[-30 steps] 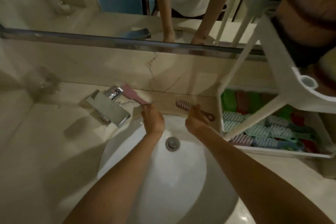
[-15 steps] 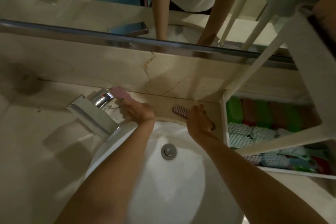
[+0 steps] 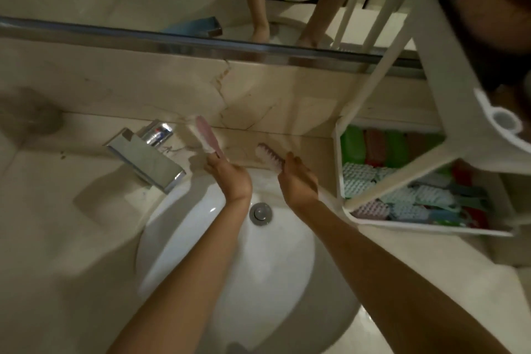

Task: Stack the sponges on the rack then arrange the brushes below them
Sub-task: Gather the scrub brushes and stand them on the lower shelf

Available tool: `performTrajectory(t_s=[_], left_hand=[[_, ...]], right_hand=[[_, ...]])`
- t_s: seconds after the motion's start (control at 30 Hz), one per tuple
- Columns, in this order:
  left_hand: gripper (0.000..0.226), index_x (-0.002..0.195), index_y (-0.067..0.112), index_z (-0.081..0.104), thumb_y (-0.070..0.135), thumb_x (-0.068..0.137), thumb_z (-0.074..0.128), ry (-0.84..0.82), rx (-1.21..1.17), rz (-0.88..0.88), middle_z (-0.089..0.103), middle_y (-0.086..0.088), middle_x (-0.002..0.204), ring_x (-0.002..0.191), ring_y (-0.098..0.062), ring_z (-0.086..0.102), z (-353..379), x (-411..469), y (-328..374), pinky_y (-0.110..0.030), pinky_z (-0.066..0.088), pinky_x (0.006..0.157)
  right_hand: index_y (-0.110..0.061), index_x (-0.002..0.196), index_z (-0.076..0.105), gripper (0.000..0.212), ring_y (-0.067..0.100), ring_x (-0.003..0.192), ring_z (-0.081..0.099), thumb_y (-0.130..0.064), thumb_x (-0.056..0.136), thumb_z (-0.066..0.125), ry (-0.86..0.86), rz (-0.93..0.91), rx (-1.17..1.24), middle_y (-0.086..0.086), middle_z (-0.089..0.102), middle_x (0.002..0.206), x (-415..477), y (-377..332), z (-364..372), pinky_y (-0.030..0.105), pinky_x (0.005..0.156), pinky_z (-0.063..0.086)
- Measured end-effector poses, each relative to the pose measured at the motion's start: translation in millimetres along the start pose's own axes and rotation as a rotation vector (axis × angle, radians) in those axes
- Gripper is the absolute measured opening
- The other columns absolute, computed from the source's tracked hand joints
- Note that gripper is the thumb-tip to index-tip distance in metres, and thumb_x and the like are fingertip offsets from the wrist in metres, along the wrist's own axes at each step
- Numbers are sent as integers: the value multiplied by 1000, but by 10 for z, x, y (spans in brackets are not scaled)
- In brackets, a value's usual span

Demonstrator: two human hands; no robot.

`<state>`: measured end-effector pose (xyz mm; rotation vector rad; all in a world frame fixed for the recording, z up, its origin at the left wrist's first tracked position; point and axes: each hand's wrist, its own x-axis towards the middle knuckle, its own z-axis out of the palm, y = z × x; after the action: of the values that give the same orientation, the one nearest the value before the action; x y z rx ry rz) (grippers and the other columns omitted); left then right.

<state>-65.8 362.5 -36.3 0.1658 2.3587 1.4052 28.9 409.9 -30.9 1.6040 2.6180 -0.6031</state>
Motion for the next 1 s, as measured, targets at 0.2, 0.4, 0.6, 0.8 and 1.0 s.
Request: performTrajectory(t_s=[0.2,0.4,0.6,0.8,1.0], left_hand=[[17,102,3,48,-4,92,37,-132,54,200,54,-14,103,96,-27,53,-528,-587,-250,-24,36,78],[12,73,4,54,-1,84,55,-233,331,513,55,-14,74,78,-24,43,-859,-1093,-410,-23,23,65],[5,82,-1,61,-4,81,57,-551,392,589,55,-12,78,75,-24,50,-694,-1622,-298,-16,25,59],[8,79,8,55,4,81,60,-786,479,724,42,6,66,76,-25,51,-201,-2086,126,-20,22,56],[17,84,10,39,14,92,53,-861,411,633,43,3,66,54,-7,44,303,-2325,543,-18,35,45]], right_hand=[[2,115,47,28,43,91,60,-6,88,47,40,-22,299,26,64,101,-756,130,-182,43,72,44],[2,99,54,18,41,79,60,-11,86,55,139,65,428,24,65,86,-1493,510,-228,30,60,31],[-5,93,60,8,29,73,64,-9,87,55,352,357,837,14,67,83,-1801,963,-432,38,70,53],[-7,69,56,22,19,53,49,-4,90,50,415,582,1210,15,59,73,-1700,1556,-908,27,49,40],[-9,74,49,21,15,50,53,1,92,46,332,725,1675,9,53,67,-1284,1970,-1216,17,36,46]])
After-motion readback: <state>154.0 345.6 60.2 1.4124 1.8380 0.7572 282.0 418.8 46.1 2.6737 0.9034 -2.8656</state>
